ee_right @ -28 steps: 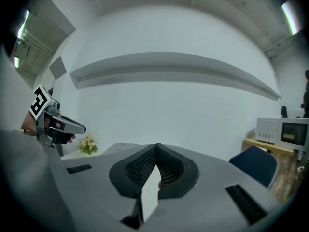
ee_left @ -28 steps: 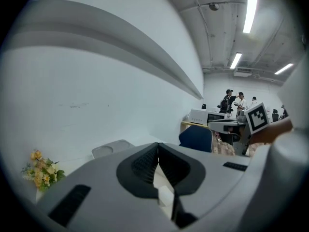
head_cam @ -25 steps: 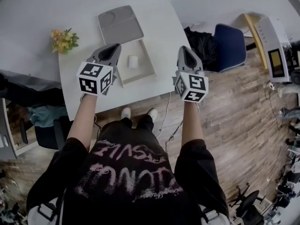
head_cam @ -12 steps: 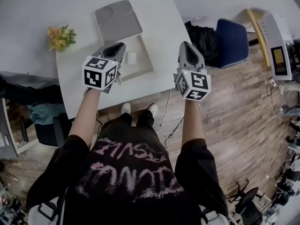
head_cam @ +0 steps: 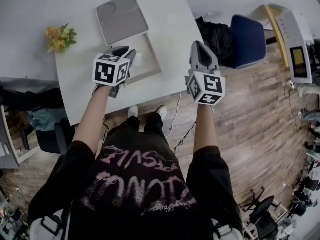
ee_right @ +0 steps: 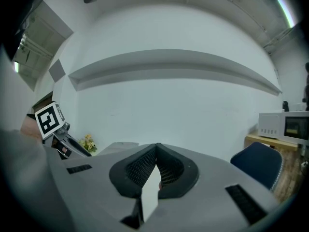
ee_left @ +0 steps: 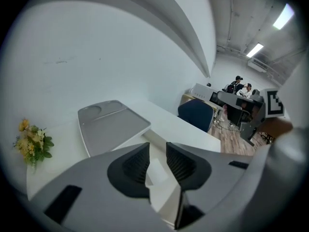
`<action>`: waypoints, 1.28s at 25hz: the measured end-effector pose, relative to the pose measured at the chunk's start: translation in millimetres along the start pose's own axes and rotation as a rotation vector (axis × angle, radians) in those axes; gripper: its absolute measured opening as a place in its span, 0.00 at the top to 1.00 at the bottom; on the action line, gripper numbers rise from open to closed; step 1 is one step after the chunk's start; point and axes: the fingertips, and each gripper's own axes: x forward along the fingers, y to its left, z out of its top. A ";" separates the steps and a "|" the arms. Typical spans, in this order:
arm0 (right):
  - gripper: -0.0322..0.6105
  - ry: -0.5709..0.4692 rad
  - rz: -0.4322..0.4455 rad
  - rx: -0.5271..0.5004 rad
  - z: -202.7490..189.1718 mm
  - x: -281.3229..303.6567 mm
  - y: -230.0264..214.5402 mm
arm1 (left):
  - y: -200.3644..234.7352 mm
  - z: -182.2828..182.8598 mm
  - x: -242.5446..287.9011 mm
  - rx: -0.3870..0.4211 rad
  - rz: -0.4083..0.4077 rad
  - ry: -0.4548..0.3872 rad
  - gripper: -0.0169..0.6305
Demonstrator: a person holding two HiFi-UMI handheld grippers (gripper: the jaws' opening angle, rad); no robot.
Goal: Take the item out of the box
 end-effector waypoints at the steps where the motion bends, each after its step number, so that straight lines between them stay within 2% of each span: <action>1: 0.95 0.002 0.001 -0.001 -1.2 0.5 -0.9 | -0.3 -3.2 3.1 -0.004 0.002 0.015 0.80; 6: 0.95 0.007 0.003 0.000 -5.3 2.0 -3.4 | -0.6 -26.6 20.8 -0.015 0.010 0.118 0.74; 15: 0.95 0.023 0.001 0.005 -12.6 7.8 -13.4 | 1.4 -55.2 43.2 -0.072 0.022 0.294 0.72; 21: 0.95 0.033 0.004 0.011 -18.7 12.6 -16.3 | 2.4 -63.1 53.6 -0.088 0.028 0.362 0.68; 32: 0.95 0.039 -0.007 0.036 -24.2 20.0 -30.8 | 3.3 -74.3 71.7 -0.115 0.054 0.459 0.69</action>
